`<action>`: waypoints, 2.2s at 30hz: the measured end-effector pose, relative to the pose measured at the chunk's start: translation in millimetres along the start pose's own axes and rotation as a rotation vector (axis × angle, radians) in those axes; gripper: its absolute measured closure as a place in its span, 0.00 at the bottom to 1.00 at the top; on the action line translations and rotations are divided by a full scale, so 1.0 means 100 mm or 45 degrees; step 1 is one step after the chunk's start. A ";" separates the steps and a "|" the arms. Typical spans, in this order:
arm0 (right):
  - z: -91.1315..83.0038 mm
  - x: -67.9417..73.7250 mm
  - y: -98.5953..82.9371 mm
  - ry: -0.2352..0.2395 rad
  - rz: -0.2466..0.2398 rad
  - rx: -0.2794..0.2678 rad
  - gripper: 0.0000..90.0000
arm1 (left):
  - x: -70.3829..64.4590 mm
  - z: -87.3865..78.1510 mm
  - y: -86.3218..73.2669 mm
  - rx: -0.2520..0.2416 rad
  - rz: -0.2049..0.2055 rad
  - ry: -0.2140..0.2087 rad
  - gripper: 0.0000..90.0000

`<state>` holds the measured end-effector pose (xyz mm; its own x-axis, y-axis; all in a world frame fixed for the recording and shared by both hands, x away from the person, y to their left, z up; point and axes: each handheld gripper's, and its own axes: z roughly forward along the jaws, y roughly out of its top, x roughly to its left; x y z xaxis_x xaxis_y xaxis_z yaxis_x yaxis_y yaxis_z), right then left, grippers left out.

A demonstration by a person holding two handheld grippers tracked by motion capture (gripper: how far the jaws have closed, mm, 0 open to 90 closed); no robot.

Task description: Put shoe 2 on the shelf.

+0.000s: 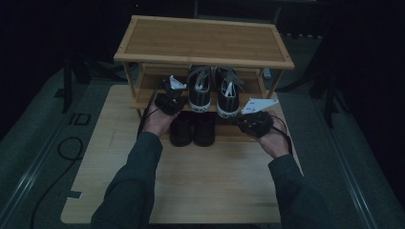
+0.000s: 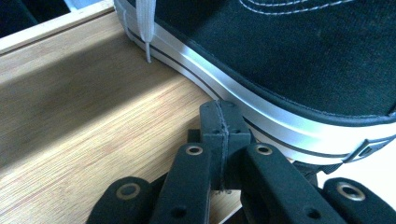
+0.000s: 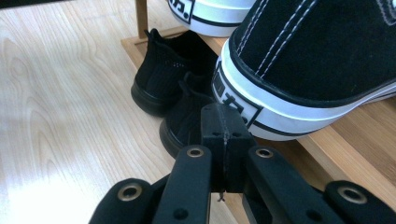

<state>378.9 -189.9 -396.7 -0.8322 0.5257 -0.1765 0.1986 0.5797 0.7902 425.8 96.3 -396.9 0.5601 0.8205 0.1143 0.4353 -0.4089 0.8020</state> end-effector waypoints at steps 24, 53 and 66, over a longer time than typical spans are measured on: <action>0.11 0.03 0.14 -0.030 0.012 -0.006 1.00 | 0.00 0.00 0.00 -0.002 -0.001 0.001 1.00; 0.22 -0.03 0.15 -0.014 0.051 0.010 1.00 | -0.03 -0.01 0.01 0.007 0.005 0.023 1.00; 0.21 -0.03 0.14 -0.011 0.052 0.003 1.00 | -0.04 0.00 0.04 0.020 0.012 0.030 1.00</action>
<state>395.1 -170.1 -397.4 -0.8190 0.5541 -0.1490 0.2335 0.5591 0.7956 424.8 91.7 -394.3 0.5477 0.8255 0.1360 0.4412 -0.4231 0.7914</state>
